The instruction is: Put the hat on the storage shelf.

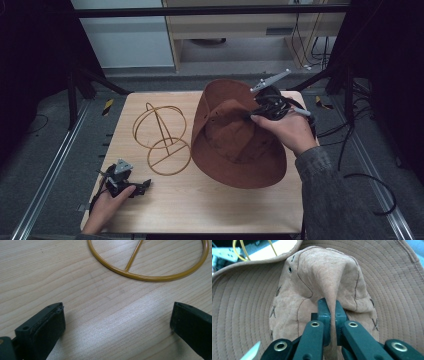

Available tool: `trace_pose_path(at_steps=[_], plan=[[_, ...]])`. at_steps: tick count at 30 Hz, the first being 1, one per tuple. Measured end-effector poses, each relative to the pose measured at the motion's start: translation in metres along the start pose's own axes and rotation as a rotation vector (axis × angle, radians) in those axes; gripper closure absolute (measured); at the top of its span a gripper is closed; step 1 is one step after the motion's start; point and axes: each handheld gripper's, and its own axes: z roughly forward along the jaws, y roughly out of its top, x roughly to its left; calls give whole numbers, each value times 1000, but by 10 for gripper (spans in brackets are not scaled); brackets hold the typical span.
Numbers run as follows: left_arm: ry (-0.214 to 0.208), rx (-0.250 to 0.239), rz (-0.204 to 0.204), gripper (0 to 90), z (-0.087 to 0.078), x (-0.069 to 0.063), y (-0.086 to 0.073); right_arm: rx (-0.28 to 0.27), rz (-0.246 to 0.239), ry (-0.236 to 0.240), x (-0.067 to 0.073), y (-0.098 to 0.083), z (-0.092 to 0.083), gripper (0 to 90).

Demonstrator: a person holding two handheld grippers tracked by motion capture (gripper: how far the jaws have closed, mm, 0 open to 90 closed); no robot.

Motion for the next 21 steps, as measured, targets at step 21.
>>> trace_pose_path(at_steps=[21], plan=[[-2, 1, -1, 0, 0, 0, 0, -100, -16, -6, 13, 32, -19, 892]])
